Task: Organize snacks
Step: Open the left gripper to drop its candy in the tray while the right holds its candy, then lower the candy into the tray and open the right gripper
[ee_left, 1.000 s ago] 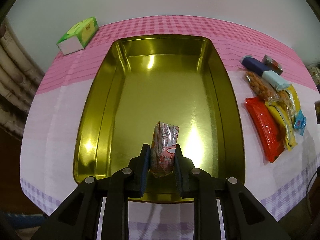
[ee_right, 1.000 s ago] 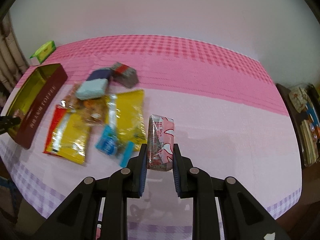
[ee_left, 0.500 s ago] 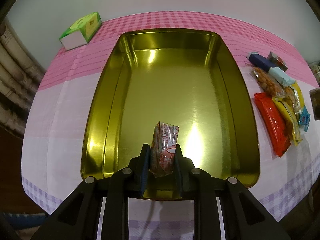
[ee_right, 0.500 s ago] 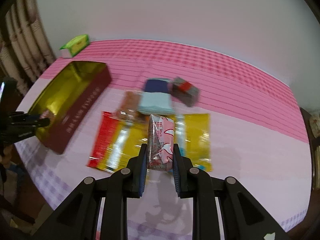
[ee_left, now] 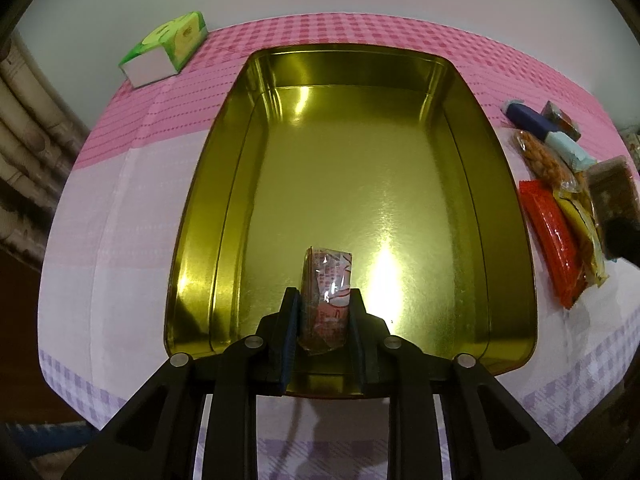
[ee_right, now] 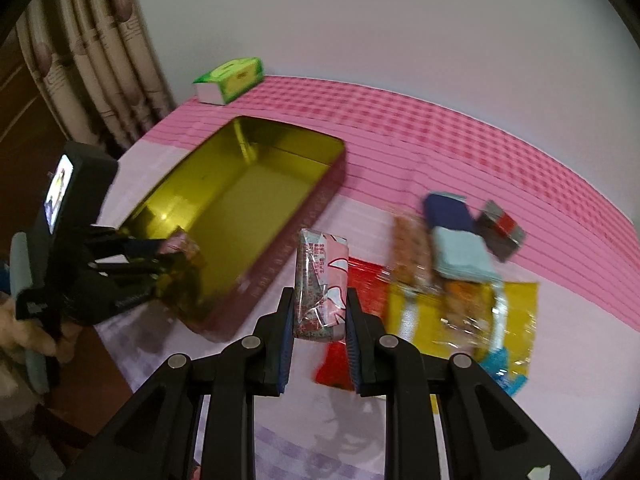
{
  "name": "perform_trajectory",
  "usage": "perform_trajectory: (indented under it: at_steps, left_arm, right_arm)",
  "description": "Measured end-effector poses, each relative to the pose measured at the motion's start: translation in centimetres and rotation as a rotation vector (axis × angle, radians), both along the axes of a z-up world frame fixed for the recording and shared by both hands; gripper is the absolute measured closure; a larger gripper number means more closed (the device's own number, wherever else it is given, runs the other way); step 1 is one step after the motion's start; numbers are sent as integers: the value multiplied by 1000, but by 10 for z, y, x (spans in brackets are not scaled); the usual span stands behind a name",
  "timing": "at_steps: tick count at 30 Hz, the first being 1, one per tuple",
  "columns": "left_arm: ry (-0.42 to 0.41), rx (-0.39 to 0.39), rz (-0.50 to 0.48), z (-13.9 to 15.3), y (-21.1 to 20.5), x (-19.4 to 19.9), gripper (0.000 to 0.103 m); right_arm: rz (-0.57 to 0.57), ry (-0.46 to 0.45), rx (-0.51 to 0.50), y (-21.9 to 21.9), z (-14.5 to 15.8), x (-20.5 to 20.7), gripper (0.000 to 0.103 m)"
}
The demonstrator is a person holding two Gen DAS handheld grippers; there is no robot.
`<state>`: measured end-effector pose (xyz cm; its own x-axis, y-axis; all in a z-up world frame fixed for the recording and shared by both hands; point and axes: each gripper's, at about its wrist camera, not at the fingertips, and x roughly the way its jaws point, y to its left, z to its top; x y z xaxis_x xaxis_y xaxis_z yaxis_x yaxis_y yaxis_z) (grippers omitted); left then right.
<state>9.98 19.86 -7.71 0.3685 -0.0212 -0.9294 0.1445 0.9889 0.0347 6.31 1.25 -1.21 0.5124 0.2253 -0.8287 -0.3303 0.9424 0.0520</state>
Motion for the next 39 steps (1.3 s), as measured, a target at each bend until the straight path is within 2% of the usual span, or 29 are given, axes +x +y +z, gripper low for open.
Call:
perform_trajectory:
  at_steps: [10, 16, 27, 39]
  left_arm:
    - [-87, -40, 27, 31, 11, -5, 74]
    - [-134, -40, 74, 47, 34, -11, 63]
    - [-144, -11, 116, 48, 57, -19, 60]
    - [-142, -9, 100, 47, 52, -19, 58]
  right_arm:
    - [68, 0, -1, 46, -3, 5, 82]
    - [103, 1, -9, 68, -9, 6, 82]
    - [129, 31, -39, 96, -30, 12, 82]
    - [147, 61, -78, 107, -49, 18, 82]
